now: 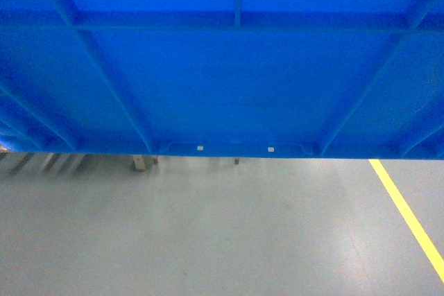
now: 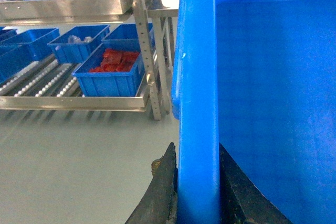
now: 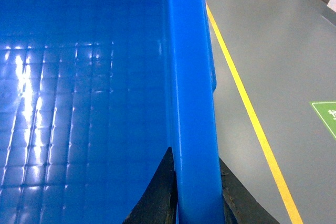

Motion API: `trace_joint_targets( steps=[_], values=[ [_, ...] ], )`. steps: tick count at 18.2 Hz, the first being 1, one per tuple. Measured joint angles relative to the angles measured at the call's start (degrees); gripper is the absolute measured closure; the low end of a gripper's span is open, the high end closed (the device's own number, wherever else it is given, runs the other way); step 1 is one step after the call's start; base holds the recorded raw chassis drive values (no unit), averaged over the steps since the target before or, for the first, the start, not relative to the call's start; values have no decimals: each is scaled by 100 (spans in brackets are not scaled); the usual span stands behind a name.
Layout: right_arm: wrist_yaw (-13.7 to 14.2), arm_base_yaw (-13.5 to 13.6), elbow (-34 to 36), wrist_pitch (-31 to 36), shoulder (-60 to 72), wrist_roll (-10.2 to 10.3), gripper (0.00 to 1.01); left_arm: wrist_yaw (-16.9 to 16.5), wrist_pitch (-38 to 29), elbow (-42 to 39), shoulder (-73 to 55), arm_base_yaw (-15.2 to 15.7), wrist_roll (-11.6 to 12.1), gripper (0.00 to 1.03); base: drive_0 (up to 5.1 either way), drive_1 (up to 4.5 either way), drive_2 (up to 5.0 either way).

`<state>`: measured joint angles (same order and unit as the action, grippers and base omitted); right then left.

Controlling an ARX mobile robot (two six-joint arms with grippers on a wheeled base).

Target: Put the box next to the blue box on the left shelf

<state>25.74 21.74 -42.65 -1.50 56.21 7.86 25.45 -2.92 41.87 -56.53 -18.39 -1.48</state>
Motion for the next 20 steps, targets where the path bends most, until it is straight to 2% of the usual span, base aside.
trace_joint_targets(
  steps=[19,20],
  values=[
    [-2,2,0,15,0,-2,91,4,0,0,0,0,0,91,4,424,-416],
    [0,0,0,7,-4,0,91,4,4,0,9,0,7,91,0,0,0]
  ],
)
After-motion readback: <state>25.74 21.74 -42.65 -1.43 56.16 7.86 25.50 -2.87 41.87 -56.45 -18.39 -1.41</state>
